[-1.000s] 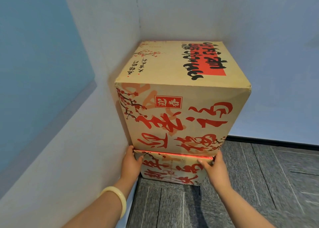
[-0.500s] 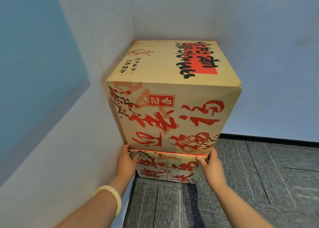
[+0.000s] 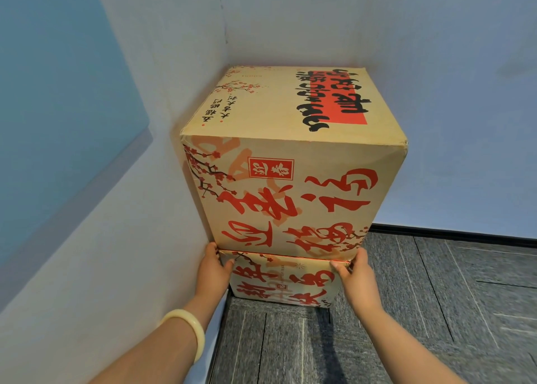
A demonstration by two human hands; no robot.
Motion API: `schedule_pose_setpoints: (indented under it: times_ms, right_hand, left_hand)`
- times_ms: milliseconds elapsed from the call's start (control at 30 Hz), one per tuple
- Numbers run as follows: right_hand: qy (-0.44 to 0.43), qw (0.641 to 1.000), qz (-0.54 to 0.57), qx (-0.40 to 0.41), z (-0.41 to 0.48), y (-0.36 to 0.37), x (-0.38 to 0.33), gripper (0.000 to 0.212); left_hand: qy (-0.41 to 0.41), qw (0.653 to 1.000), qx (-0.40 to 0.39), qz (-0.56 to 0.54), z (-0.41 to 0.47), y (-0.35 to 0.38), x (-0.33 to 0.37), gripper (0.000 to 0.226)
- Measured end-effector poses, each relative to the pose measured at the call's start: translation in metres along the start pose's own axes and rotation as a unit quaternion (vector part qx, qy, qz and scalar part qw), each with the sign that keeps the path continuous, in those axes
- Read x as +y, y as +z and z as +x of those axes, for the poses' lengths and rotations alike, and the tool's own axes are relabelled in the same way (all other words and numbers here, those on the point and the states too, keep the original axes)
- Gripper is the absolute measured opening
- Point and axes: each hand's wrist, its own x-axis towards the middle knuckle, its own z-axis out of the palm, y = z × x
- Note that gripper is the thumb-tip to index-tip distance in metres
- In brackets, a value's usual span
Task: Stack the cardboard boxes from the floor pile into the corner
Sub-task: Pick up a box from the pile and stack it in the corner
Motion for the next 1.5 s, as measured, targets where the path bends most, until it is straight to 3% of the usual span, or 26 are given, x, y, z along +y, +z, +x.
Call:
schedule_pose_setpoints:
  times_ms: [500,667,800,1000,1167,1500]
  right_hand:
    - [0.000,1.000,0.006,-0.002,0.000,0.000,0.001,0.044]
    - [-0.004,1.000,0.019,-0.016,-0.001,-0.001,0.001,0.054]
    - [0.000,0.998,0.038,-0.042,-0.004,-0.003,0.001,0.057]
    - [0.009,0.997,0.038,-0.072,-0.006,-0.010,0.010,0.071]
    - [0.065,0.994,0.003,-0.089,-0.006,-0.020,0.020,0.089]
    - [0.128,0.981,-0.037,-0.144,-0.062,-0.079,-0.020,0.051]
  left_hand:
    - [-0.010,1.000,-0.002,0.013,-0.008,-0.003,0.010,0.037]
    - [-0.018,0.999,-0.006,0.032,-0.014,-0.004,0.013,0.054]
    - [-0.040,0.999,-0.013,0.015,-0.024,-0.003,0.013,0.064]
    - [-0.074,0.997,-0.017,0.014,-0.042,0.001,0.011,0.060]
    - [-0.154,0.986,-0.052,0.021,-0.051,0.009,0.008,0.065]
    - [-0.187,0.975,-0.112,0.053,-0.105,-0.009,0.109,0.047]
